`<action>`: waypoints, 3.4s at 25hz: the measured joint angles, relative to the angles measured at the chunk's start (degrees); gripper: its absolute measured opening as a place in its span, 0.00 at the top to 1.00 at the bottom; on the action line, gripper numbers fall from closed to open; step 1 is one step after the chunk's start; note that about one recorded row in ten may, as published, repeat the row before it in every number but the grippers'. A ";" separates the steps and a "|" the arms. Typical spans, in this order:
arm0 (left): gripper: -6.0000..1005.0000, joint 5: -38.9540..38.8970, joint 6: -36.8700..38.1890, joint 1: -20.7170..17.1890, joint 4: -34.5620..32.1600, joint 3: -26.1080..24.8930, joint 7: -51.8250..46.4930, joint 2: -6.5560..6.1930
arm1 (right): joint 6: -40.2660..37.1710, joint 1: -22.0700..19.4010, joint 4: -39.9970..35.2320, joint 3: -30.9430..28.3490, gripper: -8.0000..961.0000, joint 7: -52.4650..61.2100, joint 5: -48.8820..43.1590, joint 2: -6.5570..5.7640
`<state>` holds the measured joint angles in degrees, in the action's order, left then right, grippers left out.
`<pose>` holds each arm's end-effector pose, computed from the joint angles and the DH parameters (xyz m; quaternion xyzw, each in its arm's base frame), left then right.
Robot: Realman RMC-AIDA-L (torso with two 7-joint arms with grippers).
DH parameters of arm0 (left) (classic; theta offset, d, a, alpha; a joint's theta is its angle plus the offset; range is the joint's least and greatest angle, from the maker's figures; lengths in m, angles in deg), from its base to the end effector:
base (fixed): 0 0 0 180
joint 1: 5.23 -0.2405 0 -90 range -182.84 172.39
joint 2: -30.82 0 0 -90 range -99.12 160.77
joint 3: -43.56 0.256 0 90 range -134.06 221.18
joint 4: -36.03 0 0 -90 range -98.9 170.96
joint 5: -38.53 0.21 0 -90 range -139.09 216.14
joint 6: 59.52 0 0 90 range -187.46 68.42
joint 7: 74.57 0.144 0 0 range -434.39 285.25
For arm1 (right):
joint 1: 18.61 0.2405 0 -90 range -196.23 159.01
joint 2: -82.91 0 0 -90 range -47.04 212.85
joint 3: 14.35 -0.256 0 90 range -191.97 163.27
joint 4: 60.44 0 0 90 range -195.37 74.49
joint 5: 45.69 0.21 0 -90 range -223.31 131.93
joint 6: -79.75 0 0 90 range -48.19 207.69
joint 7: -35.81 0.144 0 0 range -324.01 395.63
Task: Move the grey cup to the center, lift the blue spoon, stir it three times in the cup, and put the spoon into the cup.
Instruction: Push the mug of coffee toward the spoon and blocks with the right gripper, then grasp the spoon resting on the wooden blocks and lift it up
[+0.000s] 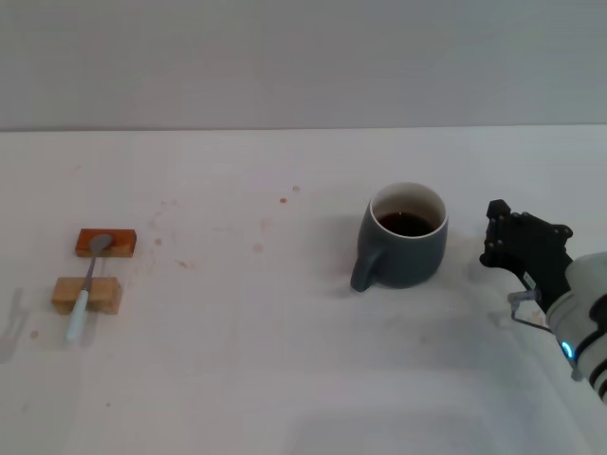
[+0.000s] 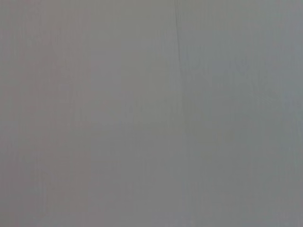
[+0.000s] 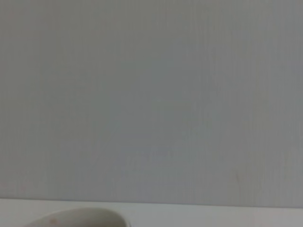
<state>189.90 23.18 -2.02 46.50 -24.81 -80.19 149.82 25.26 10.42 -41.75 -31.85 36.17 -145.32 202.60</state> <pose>-0.3911 0.2006 0.0211 -0.6275 -0.2161 -0.2632 0.7002 0.2995 0.3311 -0.0841 -0.7509 0.2954 0.2494 0.5354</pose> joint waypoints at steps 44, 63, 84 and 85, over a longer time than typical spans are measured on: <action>0.18 -0.12 -0.17 0.14 0.34 0.00 0.00 0.00 | 7.60 4.83 9.84 0.09 0.99 -0.08 -8.72 0.16; 0.18 -0.18 -0.17 0.14 -0.02 0.00 0.00 0.00 | 8.28 5.55 11.63 0.07 0.99 -0.03 -13.20 0.19; 0.18 0.02 -0.15 -0.23 0.48 0.67 -0.03 0.00 | -12.01 -7.05 -1.23 -13.31 0.99 0.00 -12.85 -0.40; 0.18 0.00 -0.11 -0.39 0.70 1.90 -0.36 0.00 | -12.01 -7.05 -1.23 -13.31 0.99 0.00 -12.85 -0.40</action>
<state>189.90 23.07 -2.41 47.20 -22.91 -80.56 149.83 13.26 3.37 -42.98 -45.16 36.17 -158.17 202.21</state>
